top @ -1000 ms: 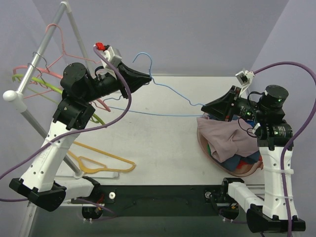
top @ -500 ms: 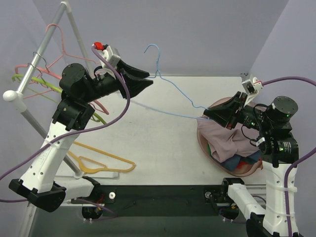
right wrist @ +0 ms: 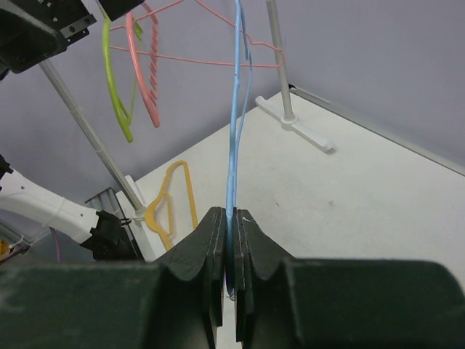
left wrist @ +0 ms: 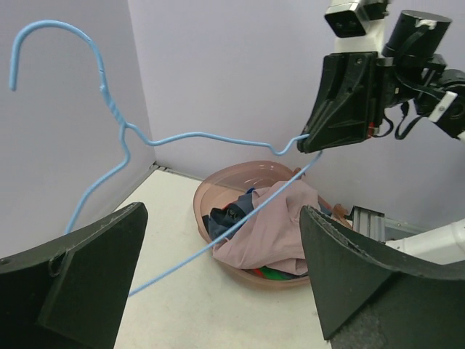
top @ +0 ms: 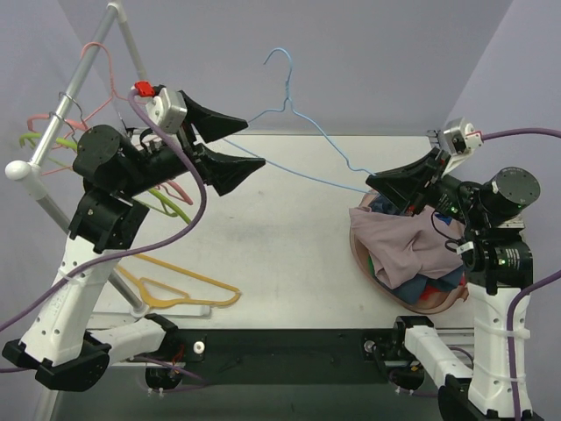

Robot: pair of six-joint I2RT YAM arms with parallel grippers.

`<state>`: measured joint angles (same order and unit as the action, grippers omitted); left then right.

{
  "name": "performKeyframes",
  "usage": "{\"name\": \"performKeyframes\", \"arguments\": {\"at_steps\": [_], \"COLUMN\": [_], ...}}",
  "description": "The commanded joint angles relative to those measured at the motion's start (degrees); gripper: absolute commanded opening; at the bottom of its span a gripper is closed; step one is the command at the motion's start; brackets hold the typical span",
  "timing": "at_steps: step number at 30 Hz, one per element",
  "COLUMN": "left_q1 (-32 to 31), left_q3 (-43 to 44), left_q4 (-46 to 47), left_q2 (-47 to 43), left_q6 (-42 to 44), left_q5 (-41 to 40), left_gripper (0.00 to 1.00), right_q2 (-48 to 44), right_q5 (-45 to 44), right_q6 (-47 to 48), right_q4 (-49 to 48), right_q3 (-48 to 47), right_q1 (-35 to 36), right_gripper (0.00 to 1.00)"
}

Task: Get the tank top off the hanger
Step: Place the hanger at the clothesline.

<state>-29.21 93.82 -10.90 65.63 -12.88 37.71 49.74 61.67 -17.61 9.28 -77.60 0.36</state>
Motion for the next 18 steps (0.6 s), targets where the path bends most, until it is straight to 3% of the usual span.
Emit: {"name": "performKeyframes", "arguments": {"at_steps": [1, 5, 8, 18], "left_q1": [-0.23, -0.23, -0.23, -0.14], "left_q3": [-1.18, -6.36, -6.46, 4.78], "left_q4": [3.95, 8.60, 6.08, -6.68], "left_q2": [-5.32, -9.28, -11.74, -13.68], "left_q6": [-4.42, -8.73, -8.65, -3.64], "left_q5": [2.01, 4.20, 3.60, -6.59], "left_gripper": [0.97, 0.97, 0.97, 0.97], "right_q2": [2.90, 7.21, 10.73, 25.65], "right_q5": [-1.45, -5.23, -7.25, -10.08], "right_q6": [-2.62, 1.77, 3.36, 9.07], "right_q4": [-8.84, -5.86, -6.55, -4.89], "right_q3": [-2.64, -7.46, -9.58, -22.14], "right_q1": [3.23, 9.29, 12.81, 23.89], "right_gripper": [0.00, 0.00, 0.00, 0.00]}}
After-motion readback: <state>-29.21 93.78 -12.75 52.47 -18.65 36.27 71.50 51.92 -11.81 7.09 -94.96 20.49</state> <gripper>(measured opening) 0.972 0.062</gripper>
